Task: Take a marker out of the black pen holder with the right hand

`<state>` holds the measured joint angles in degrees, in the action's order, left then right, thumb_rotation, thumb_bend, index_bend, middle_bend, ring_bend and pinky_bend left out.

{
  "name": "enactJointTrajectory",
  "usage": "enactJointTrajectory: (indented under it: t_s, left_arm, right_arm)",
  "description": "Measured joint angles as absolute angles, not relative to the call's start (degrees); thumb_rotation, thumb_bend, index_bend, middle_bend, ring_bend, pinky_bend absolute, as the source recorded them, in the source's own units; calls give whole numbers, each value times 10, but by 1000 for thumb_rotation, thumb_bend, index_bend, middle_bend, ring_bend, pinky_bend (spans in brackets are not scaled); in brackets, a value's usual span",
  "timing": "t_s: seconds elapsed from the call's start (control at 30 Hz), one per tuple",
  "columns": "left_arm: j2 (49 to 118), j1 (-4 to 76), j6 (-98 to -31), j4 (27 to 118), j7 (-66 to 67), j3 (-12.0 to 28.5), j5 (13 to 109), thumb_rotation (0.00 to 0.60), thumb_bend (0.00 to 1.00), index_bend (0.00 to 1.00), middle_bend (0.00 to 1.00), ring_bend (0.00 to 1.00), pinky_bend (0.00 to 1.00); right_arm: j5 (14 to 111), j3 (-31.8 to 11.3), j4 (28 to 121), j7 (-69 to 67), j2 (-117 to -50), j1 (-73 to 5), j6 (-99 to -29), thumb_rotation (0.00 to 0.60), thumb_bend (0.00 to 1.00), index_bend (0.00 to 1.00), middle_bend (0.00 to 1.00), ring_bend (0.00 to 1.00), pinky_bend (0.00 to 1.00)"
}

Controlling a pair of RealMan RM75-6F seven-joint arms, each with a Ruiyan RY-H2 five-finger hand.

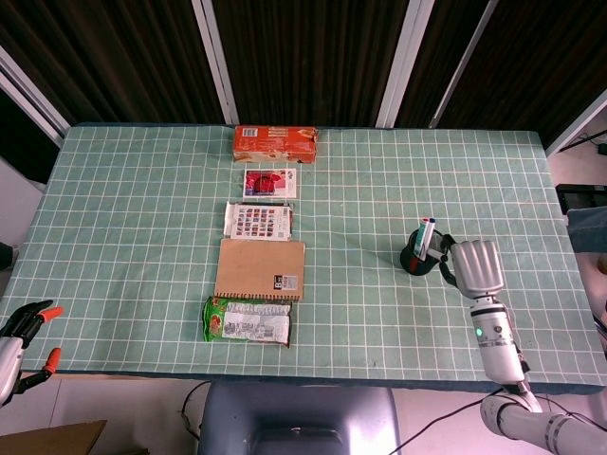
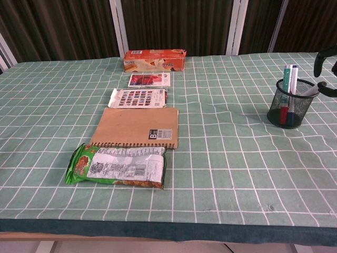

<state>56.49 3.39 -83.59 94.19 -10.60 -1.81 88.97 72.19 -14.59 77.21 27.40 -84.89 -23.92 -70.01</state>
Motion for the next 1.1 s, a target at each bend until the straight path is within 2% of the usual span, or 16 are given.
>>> enactJointTrajectory:
  t_s: [0.97, 1.1]
  left_arm:
    - [565, 34, -834, 941, -108, -17, 887, 600, 441, 232, 118, 100, 367]
    - [565, 34, -832, 942, -106, -17, 887, 600, 441, 232, 119, 100, 367]
  right_arm:
    - [721, -128, 715, 237, -881, -261, -701, 600, 460, 643, 1000, 1000, 1000]
    - [720, -127, 713, 232, -880, -260, -703, 600, 523, 659, 1000, 1000, 1000]
